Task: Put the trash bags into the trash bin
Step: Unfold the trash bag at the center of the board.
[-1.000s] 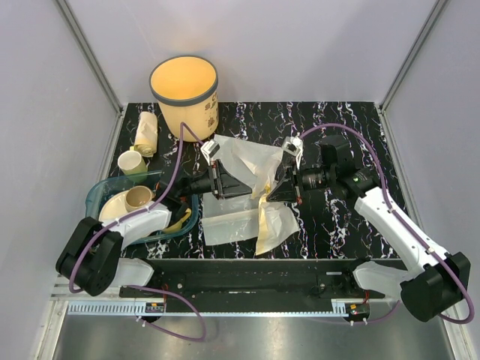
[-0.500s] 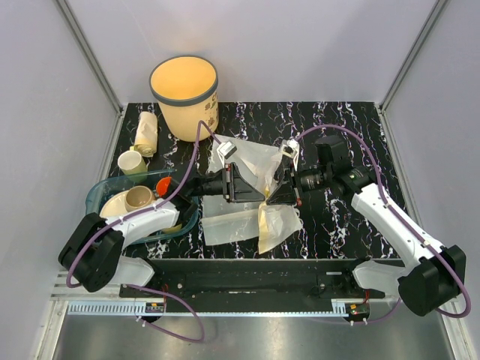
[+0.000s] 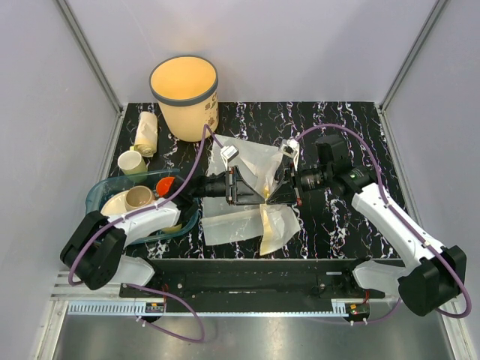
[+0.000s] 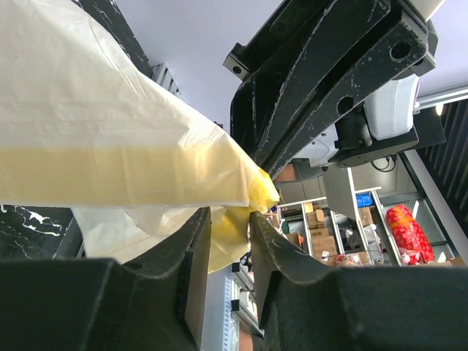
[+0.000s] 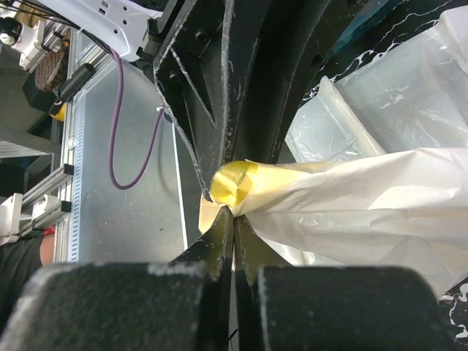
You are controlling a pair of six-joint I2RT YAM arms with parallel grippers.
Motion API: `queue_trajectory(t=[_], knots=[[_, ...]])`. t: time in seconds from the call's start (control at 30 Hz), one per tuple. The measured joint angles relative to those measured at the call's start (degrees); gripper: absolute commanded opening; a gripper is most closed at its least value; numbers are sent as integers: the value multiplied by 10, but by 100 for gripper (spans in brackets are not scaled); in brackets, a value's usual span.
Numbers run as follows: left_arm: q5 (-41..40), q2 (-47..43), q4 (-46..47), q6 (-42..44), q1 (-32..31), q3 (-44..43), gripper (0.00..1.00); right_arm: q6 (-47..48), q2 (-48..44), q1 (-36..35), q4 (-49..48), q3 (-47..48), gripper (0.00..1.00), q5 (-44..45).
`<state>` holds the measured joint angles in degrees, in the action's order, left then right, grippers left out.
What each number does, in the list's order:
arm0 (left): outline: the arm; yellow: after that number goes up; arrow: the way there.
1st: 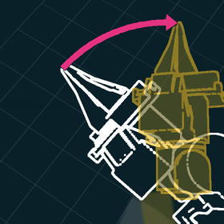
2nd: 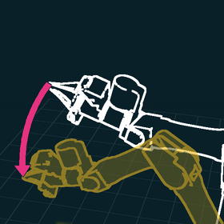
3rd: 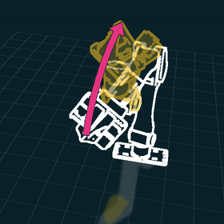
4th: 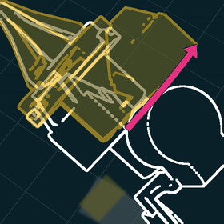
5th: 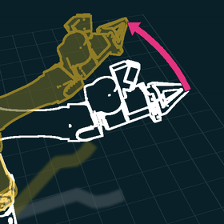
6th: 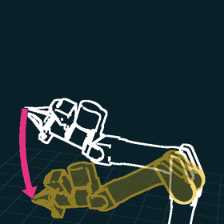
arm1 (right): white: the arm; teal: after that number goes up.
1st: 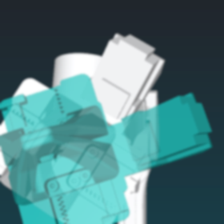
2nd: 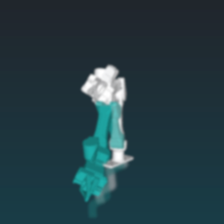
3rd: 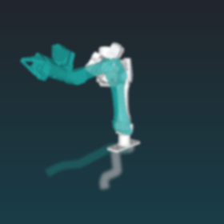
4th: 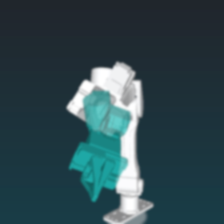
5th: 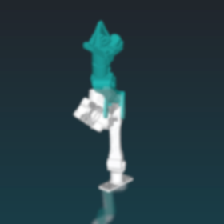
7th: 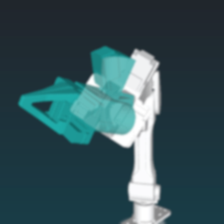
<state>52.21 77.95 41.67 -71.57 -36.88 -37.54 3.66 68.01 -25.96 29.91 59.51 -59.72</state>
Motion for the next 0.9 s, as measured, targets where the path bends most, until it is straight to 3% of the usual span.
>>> queue_trajectory(t=[0.1, 0.13, 0.63, 0.67, 0.77, 0.9], knots=[[0, 2, -1, 2, -2, 0, 5, 0, 0, -1, 0, 0, 0, 0], [0, 2, 0, 2, -2, 0, 3, 0, 0, -2, 0, 0, 0, 0], [1, -29, 39, -31, 49, 51, 0, 17, -24, -3, 41, 0, 0, 12], [1, -30, 40, -31, 49, 51, 0, 15, -24, -3, 42, 0, 26, 16], [1, -30, 42, -33, 47, 51, 0, -5, -21, -3, 40, 0, 55, 19], [0, -30, 48, -36, 41, 51, 0, -40, -9, -3, 14, 0, 58, 31]])
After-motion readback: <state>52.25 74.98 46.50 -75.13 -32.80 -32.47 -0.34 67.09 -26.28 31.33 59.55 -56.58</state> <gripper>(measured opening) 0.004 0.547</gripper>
